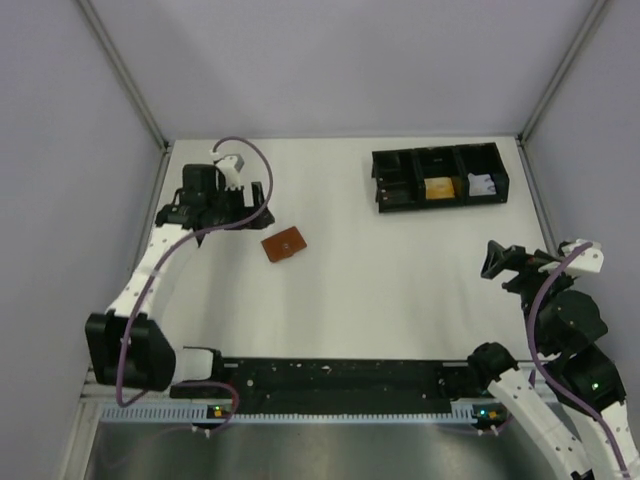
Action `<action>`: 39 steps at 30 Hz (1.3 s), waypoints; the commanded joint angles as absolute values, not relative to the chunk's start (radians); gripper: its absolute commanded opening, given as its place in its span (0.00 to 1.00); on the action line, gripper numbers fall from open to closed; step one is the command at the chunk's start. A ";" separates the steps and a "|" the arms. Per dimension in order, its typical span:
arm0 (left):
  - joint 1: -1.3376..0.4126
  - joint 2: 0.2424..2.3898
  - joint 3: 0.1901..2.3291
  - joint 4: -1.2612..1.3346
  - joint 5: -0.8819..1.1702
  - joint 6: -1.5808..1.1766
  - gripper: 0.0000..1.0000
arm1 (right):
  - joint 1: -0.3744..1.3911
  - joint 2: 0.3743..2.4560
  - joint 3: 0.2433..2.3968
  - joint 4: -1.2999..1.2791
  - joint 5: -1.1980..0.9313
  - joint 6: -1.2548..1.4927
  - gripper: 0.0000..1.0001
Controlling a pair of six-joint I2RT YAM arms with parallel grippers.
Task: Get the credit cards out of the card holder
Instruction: Move the card holder to the center of the board.
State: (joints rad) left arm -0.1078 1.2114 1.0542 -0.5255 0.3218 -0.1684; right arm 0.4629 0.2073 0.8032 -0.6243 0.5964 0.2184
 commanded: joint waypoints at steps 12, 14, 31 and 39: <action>-0.120 2.015 1.663 -0.802 0.450 0.100 0.91 | 0.480 0.199 0.802 -0.581 0.477 0.212 0.98; -0.120 2.061 1.667 -0.807 0.439 0.120 0.91 | 0.483 0.199 0.802 -0.584 0.474 0.212 0.98; -0.130 1.918 1.268 -0.554 0.593 -0.133 0.71 | 0.485 0.199 0.807 -0.589 0.469 0.218 0.98; -0.153 1.668 0.954 -0.312 0.481 -0.330 0.70 | 0.486 0.201 0.807 -0.594 0.462 0.224 0.98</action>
State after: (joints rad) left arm -0.1463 1.7725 1.0466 -0.4652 0.5751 -0.2035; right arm 0.4759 0.2073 0.7971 -0.6174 0.4725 0.2134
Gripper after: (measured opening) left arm 0.699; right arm 0.985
